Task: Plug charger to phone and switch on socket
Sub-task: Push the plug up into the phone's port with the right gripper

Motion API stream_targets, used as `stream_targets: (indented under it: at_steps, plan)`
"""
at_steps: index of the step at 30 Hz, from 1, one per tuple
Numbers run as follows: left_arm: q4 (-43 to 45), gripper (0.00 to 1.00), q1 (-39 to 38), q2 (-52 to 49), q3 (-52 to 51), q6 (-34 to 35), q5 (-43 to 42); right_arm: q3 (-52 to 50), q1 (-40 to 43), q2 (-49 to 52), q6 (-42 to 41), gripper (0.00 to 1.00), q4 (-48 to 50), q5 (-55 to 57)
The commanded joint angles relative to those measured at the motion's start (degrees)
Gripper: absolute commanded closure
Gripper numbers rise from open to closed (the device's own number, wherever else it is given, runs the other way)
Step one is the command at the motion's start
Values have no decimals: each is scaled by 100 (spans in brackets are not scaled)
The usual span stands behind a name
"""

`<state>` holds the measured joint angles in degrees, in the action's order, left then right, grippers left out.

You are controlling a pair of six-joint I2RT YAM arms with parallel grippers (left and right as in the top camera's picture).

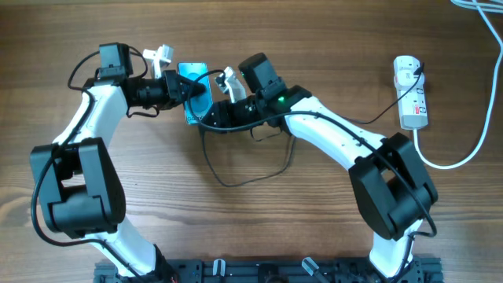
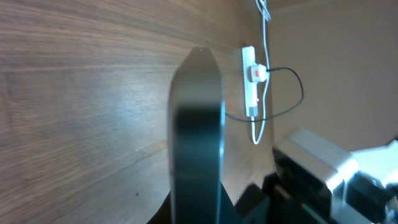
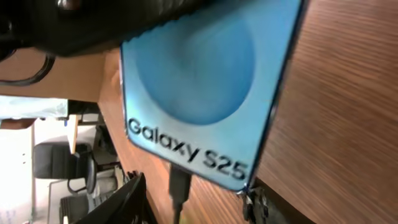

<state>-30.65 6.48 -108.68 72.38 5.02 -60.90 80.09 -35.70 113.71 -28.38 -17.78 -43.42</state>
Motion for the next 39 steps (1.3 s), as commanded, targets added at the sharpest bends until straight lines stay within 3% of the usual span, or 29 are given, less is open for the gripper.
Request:
stream_targets:
  at_steps: [1, 7, 12, 20, 21, 23, 24, 39]
  plan:
    - [-17, 96, -74, 57, -55, -11, -396, 205, -96, -109, 146, 47, -192, 129]
    - [-17, 96, -74, 57, -55, -9, -396, 205, -579, -109, -39, 50, -459, 883]
    - [-17, 96, -74, 57, -55, -11, -396, 205, -680, -109, -24, 67, -461, 933]
    - [-17, 96, -74, 57, -55, -11, -396, 205, -682, -109, -26, 69, -800, 931]
    - [-17, 96, -74, 57, -55, -11, -396, 205, -682, -109, -24, 73, -778, 931]
    - [-17, 96, -74, 57, -55, -11, -396, 205, -682, -109, -26, 92, -756, 931]
    - [-17, 96, -74, 57, -55, -11, -396, 205, -682, -109, -28, 96, -750, 931]
    - [-22, 96, -76, 57, -55, -11, -396, 205, -326, -109, -450, 96, 232, 546]
